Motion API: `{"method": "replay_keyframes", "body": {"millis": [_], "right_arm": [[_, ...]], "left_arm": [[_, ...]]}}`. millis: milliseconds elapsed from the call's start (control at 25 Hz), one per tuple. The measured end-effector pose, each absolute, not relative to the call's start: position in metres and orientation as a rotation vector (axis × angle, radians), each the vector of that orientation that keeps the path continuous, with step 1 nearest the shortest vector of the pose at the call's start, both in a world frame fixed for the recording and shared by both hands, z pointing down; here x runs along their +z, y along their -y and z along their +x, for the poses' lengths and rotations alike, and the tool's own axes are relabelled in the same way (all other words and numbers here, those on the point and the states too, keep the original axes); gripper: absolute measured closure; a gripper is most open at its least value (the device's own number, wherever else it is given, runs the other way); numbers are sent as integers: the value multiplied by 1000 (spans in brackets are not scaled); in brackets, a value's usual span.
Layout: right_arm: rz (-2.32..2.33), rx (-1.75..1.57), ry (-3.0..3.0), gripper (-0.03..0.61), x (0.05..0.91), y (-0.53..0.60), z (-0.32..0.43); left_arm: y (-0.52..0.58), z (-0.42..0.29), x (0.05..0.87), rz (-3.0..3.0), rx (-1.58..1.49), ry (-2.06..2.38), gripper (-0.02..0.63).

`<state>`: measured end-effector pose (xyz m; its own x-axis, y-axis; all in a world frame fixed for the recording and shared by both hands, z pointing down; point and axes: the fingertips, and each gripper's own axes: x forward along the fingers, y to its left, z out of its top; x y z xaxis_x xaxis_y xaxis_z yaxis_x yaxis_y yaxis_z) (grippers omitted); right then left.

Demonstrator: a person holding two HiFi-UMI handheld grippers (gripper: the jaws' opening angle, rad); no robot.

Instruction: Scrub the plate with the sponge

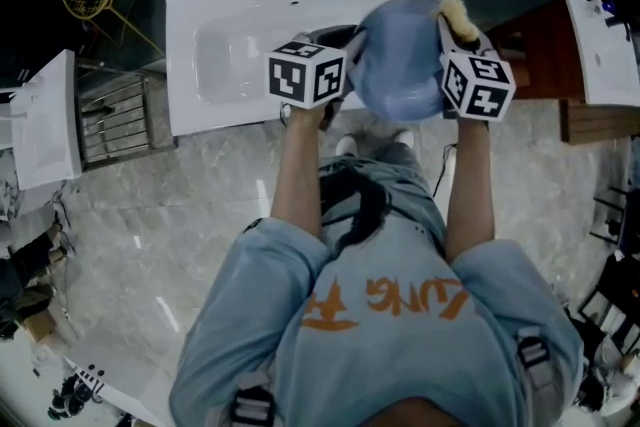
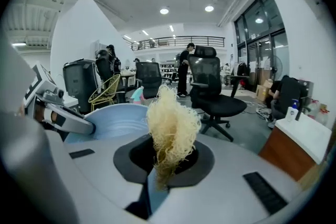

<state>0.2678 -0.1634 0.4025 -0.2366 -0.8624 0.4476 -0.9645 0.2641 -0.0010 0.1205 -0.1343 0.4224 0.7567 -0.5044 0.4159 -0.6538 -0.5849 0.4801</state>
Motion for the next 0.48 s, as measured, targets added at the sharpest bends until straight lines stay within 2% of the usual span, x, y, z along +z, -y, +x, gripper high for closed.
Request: {"method": "replay_keyframes", "body": {"millis": [280,480], "right_arm": [[1773,477,2077,548,418,154,306],[1654,442,2292,548,391,156,262]], "left_arm": [[140,131,425,2319,309,869,582],[142,123,429,2290,290,902,583]]}}
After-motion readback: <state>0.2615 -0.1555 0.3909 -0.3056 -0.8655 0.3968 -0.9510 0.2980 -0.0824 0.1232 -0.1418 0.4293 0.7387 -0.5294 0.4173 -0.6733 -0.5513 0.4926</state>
